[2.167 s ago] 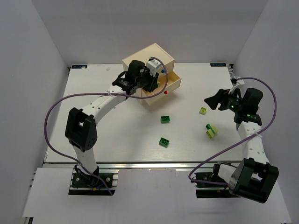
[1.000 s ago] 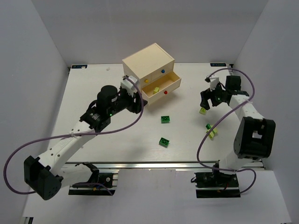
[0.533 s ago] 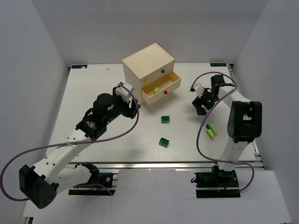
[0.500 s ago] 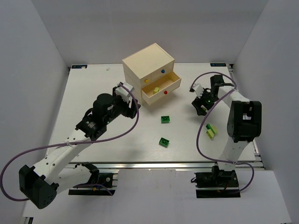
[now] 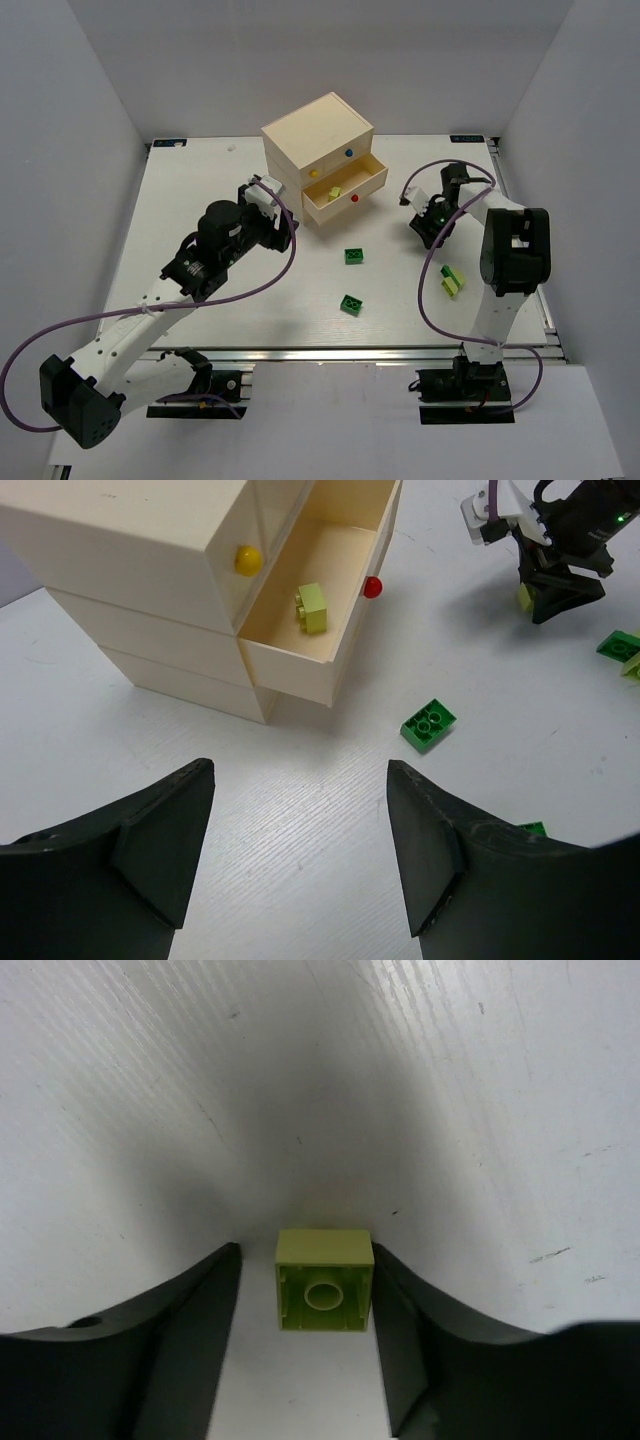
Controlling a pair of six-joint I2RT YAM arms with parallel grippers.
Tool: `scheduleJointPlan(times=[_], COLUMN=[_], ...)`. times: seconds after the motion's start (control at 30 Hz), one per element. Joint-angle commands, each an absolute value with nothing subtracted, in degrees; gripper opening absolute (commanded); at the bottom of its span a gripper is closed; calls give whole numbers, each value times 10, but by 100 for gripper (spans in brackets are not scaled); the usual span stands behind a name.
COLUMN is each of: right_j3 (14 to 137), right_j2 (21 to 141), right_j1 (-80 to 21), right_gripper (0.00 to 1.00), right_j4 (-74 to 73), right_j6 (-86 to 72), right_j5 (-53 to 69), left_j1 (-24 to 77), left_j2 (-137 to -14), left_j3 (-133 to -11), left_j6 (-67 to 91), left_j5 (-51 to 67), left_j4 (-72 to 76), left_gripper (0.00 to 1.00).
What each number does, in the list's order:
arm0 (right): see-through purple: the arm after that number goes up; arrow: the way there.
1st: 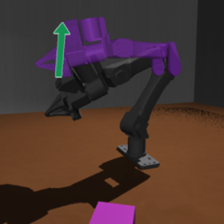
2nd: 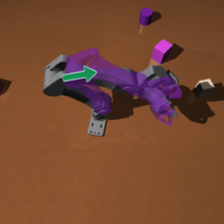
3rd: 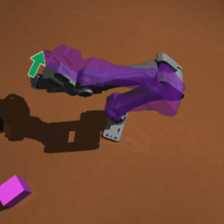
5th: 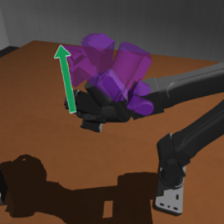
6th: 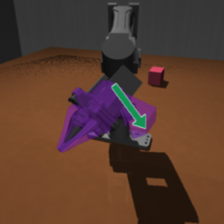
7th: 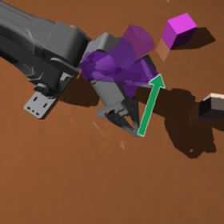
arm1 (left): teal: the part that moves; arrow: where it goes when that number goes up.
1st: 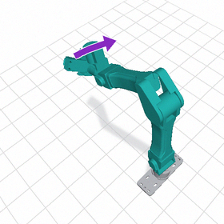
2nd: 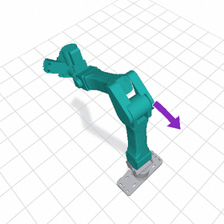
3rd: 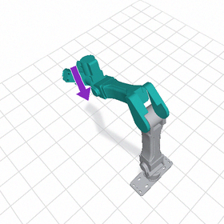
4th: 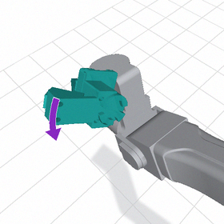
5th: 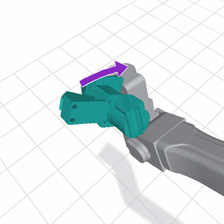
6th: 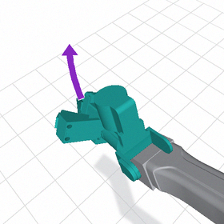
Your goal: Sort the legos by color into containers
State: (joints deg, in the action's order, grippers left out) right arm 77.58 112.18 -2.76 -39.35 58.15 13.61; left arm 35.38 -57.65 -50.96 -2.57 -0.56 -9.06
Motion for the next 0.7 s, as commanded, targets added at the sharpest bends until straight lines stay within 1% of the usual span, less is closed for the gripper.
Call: scheduleJointPlan(times=[0.0,0.03,0.1,0.13,0.23,0.3,0.33,0.43,0.5,0.53,0.67], right_j3=[786,787,786,783,792,807,816,858,877,881,881], right_j2=[1125,1122,1114,1100,1062,1036,1007,952,933,924,924], right_j1=[-27,-28,-27,-30,-43,-52,-63,-107,-152,-162,-217], right_gripper=[55,38,23,12,0,0,0,0,0,0,0], right_j4=[-401,-400,-396,-396,-406,-431,-442,-441,-411,-363,-232], right_j6=[597,596,591,590,576,549,535,460,410,353,241], right_j5=[114,114,122,132,159,192,245,335,347,343,282], left_j1=[355,355,355,355,355,355,355,355,355,355,355], left_j2=[-565,-565,-565,-564,-563,-562,-561,-560,-560,-560,-559], left_j3=[-512,-512,-512,-512,-511,-510,-509,-509,-507,-506,-498], left_j6=[-30,-30,-30,-30,-28,-27,-26,-25,-24,-24,-28], left_j5=[-14,-15,-17,-18,-21,-21,-21,-18,-18,-19,-30], left_j4=[-85,-85,-86,-85,-83,-82,-82,-78,-78,-76,-69], left_gripper=[79,80,80,80,80,79,80,80,80,80,79])
